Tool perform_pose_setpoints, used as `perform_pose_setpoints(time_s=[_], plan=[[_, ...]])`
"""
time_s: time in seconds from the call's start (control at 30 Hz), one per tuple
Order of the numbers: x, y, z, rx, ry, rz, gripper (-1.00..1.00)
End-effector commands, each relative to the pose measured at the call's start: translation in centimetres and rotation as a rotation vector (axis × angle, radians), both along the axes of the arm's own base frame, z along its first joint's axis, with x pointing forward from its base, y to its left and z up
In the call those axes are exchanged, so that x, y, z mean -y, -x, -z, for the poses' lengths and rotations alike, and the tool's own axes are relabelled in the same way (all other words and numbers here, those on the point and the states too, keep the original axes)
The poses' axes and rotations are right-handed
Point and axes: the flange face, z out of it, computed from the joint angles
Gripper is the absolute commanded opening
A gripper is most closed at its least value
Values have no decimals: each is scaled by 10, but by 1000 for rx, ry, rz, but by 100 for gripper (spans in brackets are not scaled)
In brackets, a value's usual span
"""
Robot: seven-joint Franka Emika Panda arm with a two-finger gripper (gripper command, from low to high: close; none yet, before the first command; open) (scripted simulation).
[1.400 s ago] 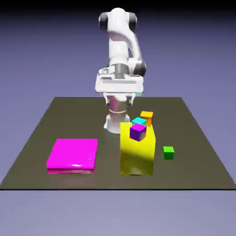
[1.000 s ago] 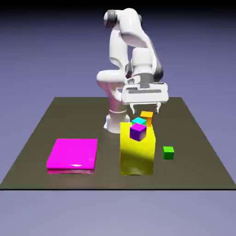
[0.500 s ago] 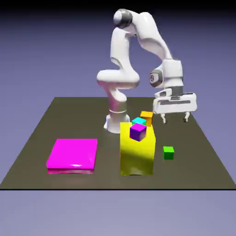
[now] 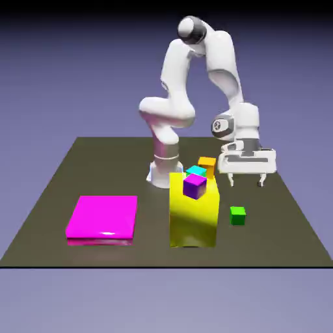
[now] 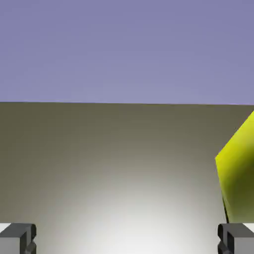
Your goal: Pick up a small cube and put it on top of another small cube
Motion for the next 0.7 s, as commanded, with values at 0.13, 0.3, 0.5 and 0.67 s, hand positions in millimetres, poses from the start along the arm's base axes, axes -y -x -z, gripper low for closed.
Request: perform_pose_setpoints(time_s=[0.13, 0.3, 0.5, 0.67], plan=[[2, 18, 31, -4, 7, 12, 100], [6, 38, 62, -21, 9, 23, 100], [8, 46, 83, -7, -20, 31, 100], [6, 33, 107, 10, -17, 27, 100]])
